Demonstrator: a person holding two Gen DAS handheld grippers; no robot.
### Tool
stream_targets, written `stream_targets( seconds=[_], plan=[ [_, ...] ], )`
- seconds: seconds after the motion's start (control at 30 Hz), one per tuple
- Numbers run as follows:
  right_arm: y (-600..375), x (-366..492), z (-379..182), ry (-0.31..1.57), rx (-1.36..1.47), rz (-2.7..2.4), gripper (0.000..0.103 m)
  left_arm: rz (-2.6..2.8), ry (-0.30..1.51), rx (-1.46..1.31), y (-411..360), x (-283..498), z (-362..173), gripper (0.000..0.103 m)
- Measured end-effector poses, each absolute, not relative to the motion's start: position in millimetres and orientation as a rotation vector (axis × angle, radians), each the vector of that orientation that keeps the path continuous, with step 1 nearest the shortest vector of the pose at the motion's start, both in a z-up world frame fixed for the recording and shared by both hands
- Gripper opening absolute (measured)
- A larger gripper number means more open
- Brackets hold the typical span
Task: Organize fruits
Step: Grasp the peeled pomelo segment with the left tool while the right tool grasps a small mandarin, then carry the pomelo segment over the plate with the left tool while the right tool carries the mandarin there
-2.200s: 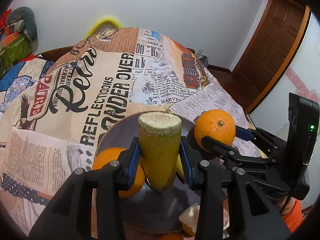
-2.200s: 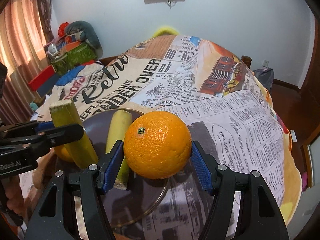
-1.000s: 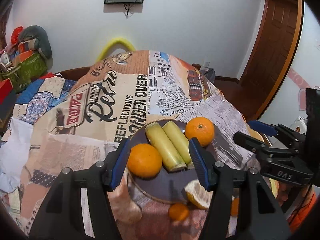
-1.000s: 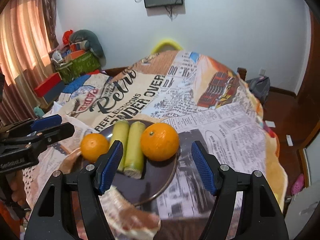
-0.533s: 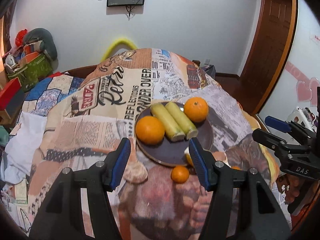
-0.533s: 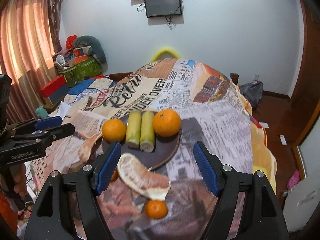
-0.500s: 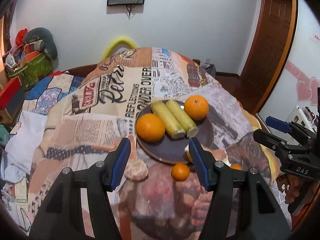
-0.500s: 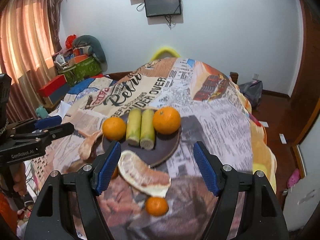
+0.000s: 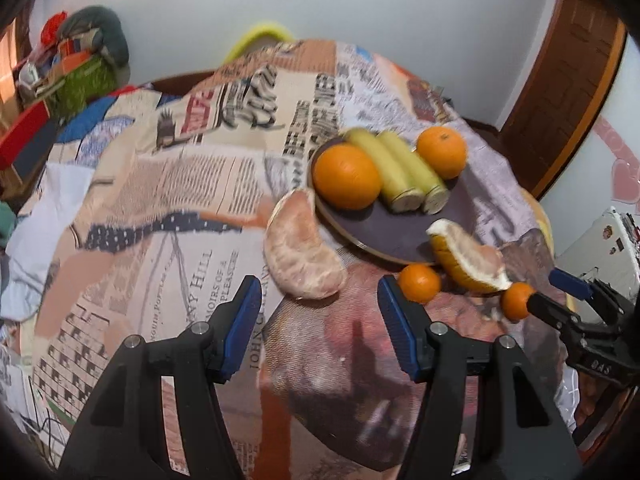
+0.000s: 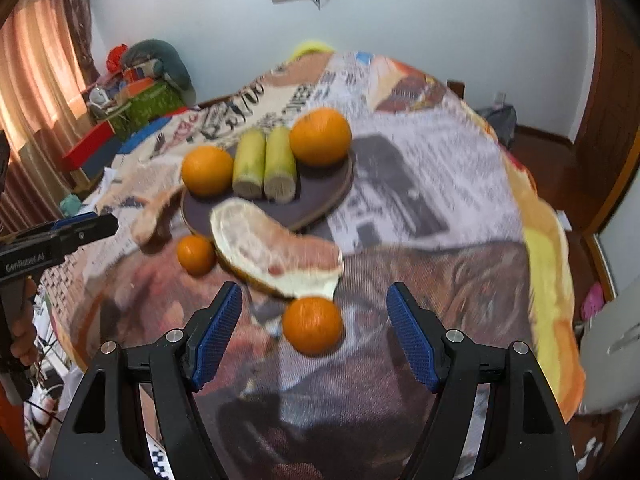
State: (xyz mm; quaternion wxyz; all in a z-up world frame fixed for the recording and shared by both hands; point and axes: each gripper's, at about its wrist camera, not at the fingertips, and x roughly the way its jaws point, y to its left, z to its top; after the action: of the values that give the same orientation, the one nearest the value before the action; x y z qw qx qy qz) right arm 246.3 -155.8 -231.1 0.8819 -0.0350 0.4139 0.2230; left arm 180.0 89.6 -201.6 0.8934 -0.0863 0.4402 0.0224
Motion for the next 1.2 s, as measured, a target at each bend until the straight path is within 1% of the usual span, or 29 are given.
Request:
stream_targets(
  seconds=[0.17,0.23,0.3,0.47,0.53,0.57,0.63,0.67,0.8,0.9,0.97,1.2],
  plan=[
    [-154,246,-245,0.898,-0.069,0.465,0.072,0.040,0.960,-0.203,91,195,-219,0.060],
    [-153,244,-249,0.907,-0.062,0.461,0.072,0.035,0.977,-0.206,89,202,-227,0.063],
    [-154,244,-252,0.918,-0.053,0.459,0.072,0.047,0.992,-0.195,86,209,-234,0.063],
    [-157,245,-255,0.921,-0.051,0.461,0.072,0.078,0.968,-0.172,85,216,-240,0.063],
    [-158,245,-255,0.917,-0.048,0.460,0.068,0.084,0.963,-0.160,85,217,-241,0.062],
    [-158,245,-254,0.917,-0.049,0.463,0.064,0.085,0.960,-0.162,86,217,-241,0.060],
    [-159,245,-254,0.918,-0.044,0.471,0.062,0.090,0.952,-0.165,89,215,-240,0.055],
    [-159,245,-253,0.919,-0.039,0.476,0.057,0.084,0.953,-0.170,90,214,-240,0.053],
    [-159,244,-252,0.921,-0.038,0.491,0.043,0.069,0.945,-0.192,97,205,-236,0.051],
    [-159,243,-250,0.919,-0.030,0.501,0.037,0.065,0.930,-0.187,98,193,-230,0.050],
    [-159,242,-249,0.915,-0.028,0.503,0.035,0.057,0.920,-0.179,98,183,-226,0.050],
    [-161,241,-249,0.910,-0.018,0.506,0.035,0.050,0.947,-0.111,98,146,-225,0.046]
  ],
)
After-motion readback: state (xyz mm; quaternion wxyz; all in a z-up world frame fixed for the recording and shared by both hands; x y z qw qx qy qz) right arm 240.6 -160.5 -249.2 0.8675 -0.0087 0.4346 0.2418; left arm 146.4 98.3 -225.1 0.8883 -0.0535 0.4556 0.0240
